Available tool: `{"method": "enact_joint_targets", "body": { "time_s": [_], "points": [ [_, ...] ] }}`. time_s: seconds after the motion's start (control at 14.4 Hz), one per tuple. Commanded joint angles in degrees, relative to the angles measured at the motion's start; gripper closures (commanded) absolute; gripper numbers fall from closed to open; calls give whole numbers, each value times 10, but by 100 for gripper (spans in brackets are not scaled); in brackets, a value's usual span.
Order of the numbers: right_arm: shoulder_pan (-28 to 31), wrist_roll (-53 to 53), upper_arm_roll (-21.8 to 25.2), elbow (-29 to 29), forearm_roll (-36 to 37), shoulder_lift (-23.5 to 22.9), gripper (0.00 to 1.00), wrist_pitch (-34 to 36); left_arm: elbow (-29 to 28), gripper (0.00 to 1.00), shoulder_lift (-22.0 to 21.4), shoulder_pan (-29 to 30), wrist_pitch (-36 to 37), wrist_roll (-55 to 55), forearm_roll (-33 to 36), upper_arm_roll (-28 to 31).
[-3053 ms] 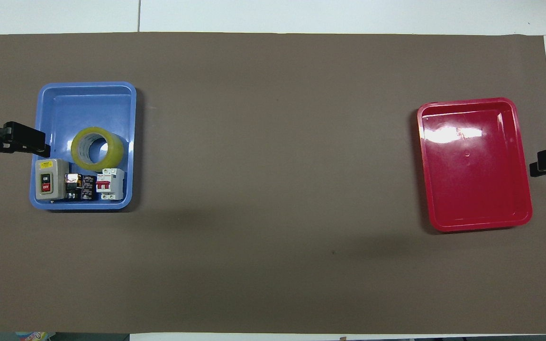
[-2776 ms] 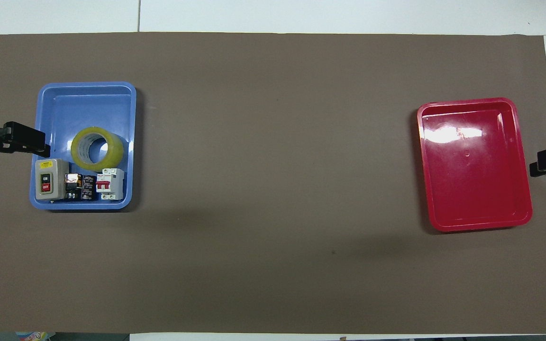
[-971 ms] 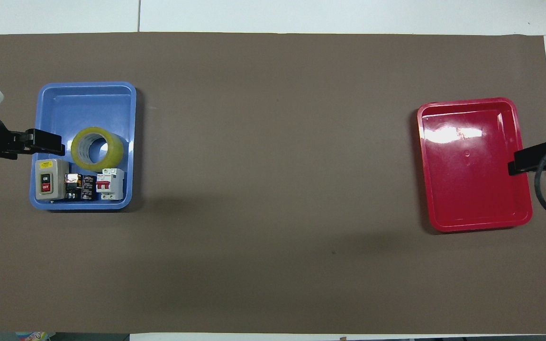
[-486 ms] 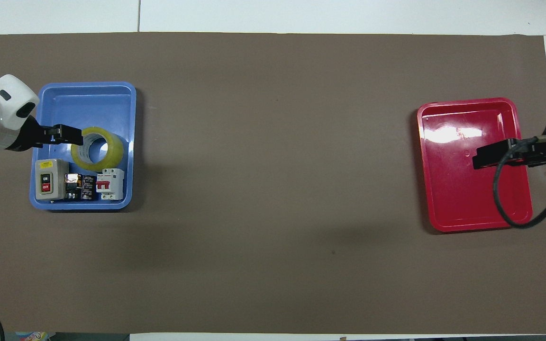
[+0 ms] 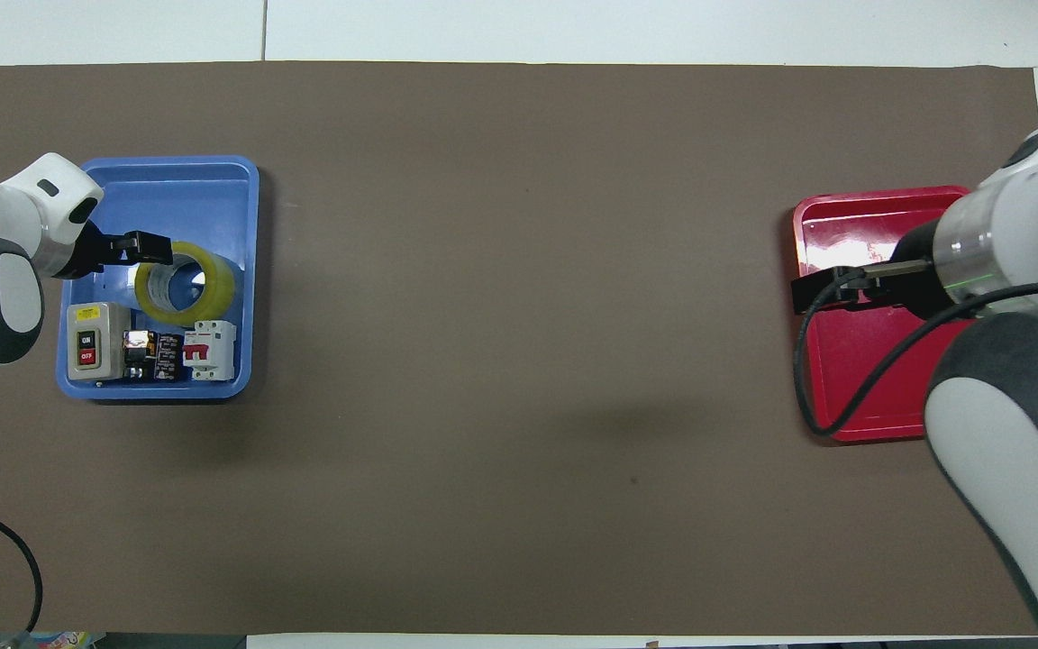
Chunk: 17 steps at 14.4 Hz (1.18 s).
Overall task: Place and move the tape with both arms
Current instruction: 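Grasp the yellow tape roll with the left gripper and lift it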
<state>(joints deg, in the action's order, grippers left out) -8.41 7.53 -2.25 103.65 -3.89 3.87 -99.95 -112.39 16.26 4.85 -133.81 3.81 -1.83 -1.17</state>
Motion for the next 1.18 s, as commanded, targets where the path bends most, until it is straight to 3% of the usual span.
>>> {"method": "enact_joint_targets", "body": {
  "time_s": [0.0, 0.21, 0.62, 0.69, 0.83, 0.9, 1.11],
  "points": [
    [-21, 32, 2, 8, -4, -27, 0, -39, -10, 0, 5, 3, -15, 20, -5, -1],
    [-40, 35, 2, 44, -5, -30, 0, -88, -29, 0, 0, 2, -16, 21, -5, -1],
    [-40, 45, 2, 52, -5, -27, 0, -90, -34, 0, -6, -4, 14, 24, -5, -2],
    [-41, 45, 1, 52, -5, -26, 0, -90, -34, 16, -5, -5, 9, 18, -5, -2],
    [-41, 45, 1, 54, -5, -25, 0, -90, -31, 92, -4, -3, 2, 16, -5, -2],
    [-41, 45, 1, 54, -5, -25, 0, -90, -31, 100, -4, 0, 2, 20, -5, -2],
    [-49, 53, 1, 54, -5, -24, 0, -90, -27, 100, -4, 4, 4, 18, -5, -2]
  ]
}}
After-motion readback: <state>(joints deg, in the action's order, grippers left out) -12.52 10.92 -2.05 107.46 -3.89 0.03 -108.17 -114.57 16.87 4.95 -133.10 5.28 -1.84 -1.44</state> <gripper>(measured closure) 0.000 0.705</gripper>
